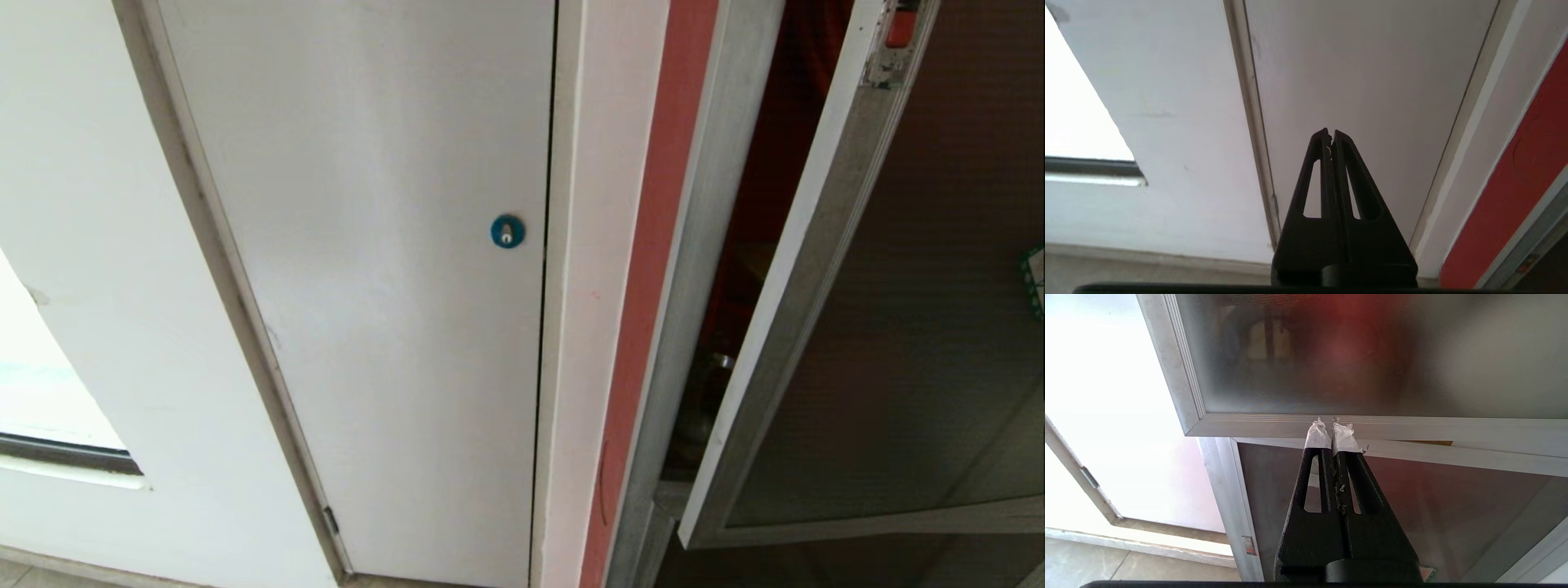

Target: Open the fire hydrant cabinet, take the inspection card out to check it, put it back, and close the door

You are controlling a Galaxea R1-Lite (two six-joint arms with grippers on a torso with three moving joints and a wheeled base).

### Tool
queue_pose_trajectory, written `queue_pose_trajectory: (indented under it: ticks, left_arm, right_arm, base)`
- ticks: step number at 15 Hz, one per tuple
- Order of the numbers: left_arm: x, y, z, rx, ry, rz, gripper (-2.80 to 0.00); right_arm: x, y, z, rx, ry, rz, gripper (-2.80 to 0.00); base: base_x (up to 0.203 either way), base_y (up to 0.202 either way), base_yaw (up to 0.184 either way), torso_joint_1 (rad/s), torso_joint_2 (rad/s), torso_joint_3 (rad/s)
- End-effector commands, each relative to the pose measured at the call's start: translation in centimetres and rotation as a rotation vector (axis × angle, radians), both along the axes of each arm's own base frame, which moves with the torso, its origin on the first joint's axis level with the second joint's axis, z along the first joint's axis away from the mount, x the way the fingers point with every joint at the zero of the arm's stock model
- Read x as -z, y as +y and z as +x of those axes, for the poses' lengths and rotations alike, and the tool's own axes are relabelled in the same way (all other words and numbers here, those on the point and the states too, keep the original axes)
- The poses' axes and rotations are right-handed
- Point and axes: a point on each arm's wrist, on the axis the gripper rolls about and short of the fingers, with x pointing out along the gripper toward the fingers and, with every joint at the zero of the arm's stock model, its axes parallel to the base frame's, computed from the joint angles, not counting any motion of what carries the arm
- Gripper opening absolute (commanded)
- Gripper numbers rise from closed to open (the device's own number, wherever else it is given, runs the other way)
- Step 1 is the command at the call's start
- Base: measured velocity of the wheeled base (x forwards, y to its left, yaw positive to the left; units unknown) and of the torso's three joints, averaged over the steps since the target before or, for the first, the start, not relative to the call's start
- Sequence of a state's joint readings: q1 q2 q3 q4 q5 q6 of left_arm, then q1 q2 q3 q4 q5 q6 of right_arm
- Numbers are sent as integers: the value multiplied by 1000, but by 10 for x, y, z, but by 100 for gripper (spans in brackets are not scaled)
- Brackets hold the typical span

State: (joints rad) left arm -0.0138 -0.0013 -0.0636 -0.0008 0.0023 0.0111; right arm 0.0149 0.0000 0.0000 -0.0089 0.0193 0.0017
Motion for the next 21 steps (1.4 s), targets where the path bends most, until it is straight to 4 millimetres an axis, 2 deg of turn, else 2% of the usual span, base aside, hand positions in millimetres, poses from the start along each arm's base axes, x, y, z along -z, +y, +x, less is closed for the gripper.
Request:
queue_pose_trajectory:
  ticks: [1, 4, 6, 10, 12, 16, 21]
  left_arm:
    - [-15, -1, -5, 45, -48, 4, -280]
    - [-33, -4, -7, 161, -64, 13, -280]
    - [-50, -5, -2, 217, -33, 15, -280]
    - [-95, -9, 21, 400, 42, 11, -280]
    - [-119, -12, 40, 516, 89, 3, -280]
    - [-161, -23, 92, 817, 183, -22, -280]
    - [-181, -74, 158, 1153, 327, -23, -280]
  right_arm:
    - [1, 0, 0, -1, 6, 0, -280]
    - [1, 0, 0, -1, 6, 0, -280]
    - [1, 0, 0, -1, 6, 0, -280]
    - [1, 0, 0, -1, 6, 0, -280]
    - [1, 0, 0, -1, 6, 0, -280]
    - [1, 0, 0, -1, 6, 0, -280]
    - [1, 0, 0, -1, 6, 0, -280]
  base:
    - [0, 0, 0, 0, 0, 0]
    - [0, 0, 0, 0, 0, 0]
    - [0, 0, 0, 0, 0, 0]
    - [0, 0, 0, 0, 0, 0]
    - [0, 0, 0, 0, 0, 0]
    - [0, 0, 0, 0, 0, 0]
    - [0, 0, 0, 0, 0, 0]
